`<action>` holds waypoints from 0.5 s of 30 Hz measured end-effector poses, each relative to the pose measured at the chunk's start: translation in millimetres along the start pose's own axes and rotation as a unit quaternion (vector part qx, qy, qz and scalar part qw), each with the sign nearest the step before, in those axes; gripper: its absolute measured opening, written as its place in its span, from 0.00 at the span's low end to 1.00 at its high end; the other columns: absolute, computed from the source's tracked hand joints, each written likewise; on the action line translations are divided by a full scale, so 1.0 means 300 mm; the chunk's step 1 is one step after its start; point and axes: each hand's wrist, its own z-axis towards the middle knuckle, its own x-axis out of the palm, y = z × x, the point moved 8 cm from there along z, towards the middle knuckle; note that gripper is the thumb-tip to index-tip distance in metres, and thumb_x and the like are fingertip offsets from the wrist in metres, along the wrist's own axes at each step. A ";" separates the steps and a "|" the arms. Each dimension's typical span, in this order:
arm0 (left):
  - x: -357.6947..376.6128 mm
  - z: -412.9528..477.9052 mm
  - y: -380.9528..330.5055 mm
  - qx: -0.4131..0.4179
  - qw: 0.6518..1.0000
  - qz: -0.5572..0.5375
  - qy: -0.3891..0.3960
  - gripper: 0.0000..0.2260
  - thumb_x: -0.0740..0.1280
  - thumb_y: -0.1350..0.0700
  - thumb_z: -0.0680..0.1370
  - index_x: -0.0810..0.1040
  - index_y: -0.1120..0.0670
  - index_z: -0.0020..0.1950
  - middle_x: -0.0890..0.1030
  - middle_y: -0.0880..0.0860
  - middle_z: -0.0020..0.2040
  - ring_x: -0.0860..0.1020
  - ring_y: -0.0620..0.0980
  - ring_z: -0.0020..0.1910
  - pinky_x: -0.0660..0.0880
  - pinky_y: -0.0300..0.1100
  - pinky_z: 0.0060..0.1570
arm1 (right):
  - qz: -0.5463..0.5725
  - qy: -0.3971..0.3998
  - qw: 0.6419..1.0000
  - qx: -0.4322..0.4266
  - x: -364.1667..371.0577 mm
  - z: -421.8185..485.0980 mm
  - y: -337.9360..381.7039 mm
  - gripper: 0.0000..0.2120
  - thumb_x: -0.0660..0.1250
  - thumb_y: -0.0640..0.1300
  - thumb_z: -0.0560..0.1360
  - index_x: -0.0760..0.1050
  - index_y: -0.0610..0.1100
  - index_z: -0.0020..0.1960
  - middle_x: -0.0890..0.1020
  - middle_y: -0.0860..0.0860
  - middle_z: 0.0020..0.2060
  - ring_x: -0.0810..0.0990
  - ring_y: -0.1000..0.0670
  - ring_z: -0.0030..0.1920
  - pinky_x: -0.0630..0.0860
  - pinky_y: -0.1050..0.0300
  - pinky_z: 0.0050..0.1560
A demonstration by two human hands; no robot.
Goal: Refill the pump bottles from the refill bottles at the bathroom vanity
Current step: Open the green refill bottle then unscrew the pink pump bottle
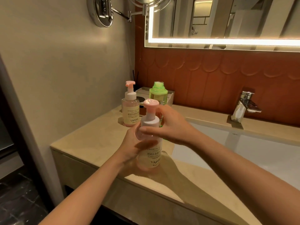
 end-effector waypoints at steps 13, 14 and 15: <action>0.005 -0.018 -0.016 -0.001 0.999 0.016 -0.048 0.27 0.76 0.53 0.63 0.74 0.50 0.60 0.81 0.49 0.55 0.79 0.47 0.57 0.76 0.44 0.57 | 0.077 -0.013 0.997 0.027 0.002 0.023 0.013 0.33 0.74 0.62 0.61 0.70 0.50 0.60 0.76 0.55 0.52 0.75 0.56 0.51 0.77 0.58 0.49; 0.006 -0.020 -0.022 0.003 0.999 0.020 -0.050 0.27 0.75 0.52 0.63 0.74 0.51 0.60 0.81 0.50 0.55 0.79 0.49 0.57 0.76 0.47 0.57 | 0.029 -0.037 0.998 0.032 0.013 0.030 0.010 0.38 0.72 0.69 0.58 0.70 0.52 0.61 0.76 0.54 0.53 0.75 0.54 0.52 0.77 0.55 0.50; 0.005 -0.021 -0.025 0.005 0.998 0.024 -0.053 0.26 0.75 0.53 0.63 0.74 0.52 0.60 0.81 0.51 0.55 0.79 0.50 0.57 0.75 0.49 0.59 | 0.000 -0.056 0.998 0.034 0.023 0.033 0.010 0.39 0.71 0.70 0.57 0.70 0.53 0.62 0.76 0.54 0.53 0.75 0.53 0.53 0.77 0.55 0.51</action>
